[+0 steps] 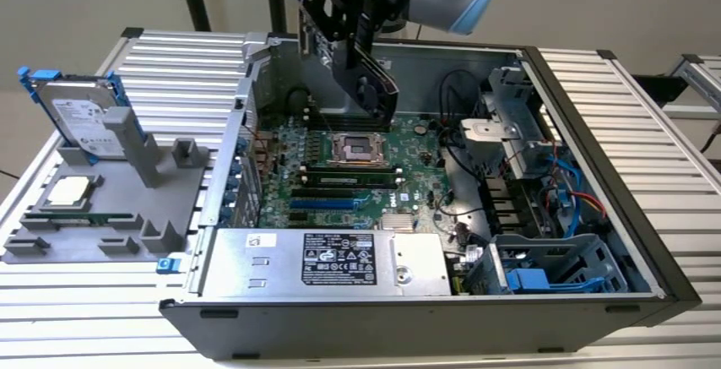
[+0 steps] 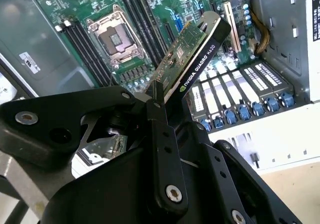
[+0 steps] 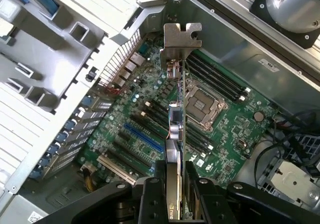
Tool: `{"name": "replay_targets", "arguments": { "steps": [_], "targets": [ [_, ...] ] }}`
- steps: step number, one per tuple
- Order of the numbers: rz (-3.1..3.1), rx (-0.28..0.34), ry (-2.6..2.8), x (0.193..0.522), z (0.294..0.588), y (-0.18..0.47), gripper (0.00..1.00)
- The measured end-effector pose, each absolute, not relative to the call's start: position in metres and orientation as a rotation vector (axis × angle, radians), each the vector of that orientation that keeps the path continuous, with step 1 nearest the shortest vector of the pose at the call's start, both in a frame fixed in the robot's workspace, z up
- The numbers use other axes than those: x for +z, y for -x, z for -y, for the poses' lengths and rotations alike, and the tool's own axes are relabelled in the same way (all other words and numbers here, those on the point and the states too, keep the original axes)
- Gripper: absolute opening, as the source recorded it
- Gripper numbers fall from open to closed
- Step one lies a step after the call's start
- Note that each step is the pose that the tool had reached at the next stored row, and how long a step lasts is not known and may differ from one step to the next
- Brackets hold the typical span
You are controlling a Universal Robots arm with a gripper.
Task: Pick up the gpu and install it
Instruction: 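Insert the gpu into the slot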
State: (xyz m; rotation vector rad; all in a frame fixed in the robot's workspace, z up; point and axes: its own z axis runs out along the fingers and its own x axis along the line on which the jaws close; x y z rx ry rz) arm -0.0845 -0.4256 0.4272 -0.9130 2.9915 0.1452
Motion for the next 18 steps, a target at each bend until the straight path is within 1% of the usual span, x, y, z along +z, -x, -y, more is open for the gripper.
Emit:
{"name": "replay_targets", "arguments": {
  "steps": [18],
  "targets": [
    [-2.945, 0.146, 1.066, 0.4272, 0.4254, 0.0846, 0.00]
  ]
}}
